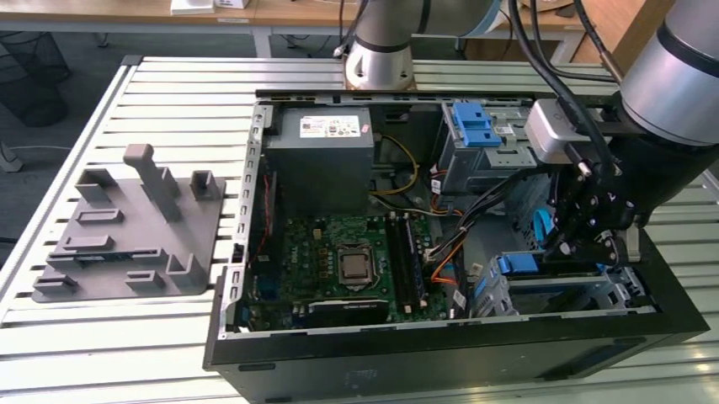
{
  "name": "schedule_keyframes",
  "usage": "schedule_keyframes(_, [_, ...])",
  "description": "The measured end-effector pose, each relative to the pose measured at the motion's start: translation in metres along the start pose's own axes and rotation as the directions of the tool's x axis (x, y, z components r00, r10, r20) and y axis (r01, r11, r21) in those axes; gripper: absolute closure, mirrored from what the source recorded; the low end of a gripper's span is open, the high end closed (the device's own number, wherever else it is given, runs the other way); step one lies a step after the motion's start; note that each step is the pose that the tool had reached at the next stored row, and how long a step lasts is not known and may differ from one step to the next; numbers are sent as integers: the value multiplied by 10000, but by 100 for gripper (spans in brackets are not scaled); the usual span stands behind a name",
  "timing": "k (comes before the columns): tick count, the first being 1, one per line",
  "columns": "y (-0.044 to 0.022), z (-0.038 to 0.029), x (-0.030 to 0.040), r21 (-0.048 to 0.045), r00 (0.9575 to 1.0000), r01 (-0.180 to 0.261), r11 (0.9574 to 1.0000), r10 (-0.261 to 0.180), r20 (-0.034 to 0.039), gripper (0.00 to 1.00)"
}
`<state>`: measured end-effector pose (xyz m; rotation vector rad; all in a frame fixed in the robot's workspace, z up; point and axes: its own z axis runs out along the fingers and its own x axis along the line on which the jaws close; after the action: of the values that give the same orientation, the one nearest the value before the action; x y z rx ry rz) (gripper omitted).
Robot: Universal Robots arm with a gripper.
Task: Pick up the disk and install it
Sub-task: 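Insert the second disk wire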
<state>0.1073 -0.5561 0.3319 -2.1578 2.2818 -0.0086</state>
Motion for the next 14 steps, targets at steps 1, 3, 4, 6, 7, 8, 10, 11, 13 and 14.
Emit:
schedule_keyframes(1, [0,0,0,0,10000,0,10000,0,-2,84])
schedule_keyframes(3, [0,0,0,0,10000,0,10000,0,-4,84])
schedule_keyframes(4, [0,0,0,0,10000,0,10000,0,-5,84])
schedule_keyframes(6, [0,1,0,0,10000,0,10000,0,-4,84])
schedule_keyframes(7, [0,1,0,1,10000,0,10000,0,-7,83])
schedule_keyframes(8, [0,1,0,1,10000,0,10000,0,-8,83])
schedule_keyframes(10, [0,0,0,1,10000,0,10000,0,-13,77])
schedule_keyframes(11, [0,0,0,1,10000,0,10000,0,-16,77])
schedule_keyframes(13, [0,0,0,1,10000,0,10000,0,-18,77])
schedule_keyframes(14, [0,0,0,1,10000,0,10000,0,-19,77])
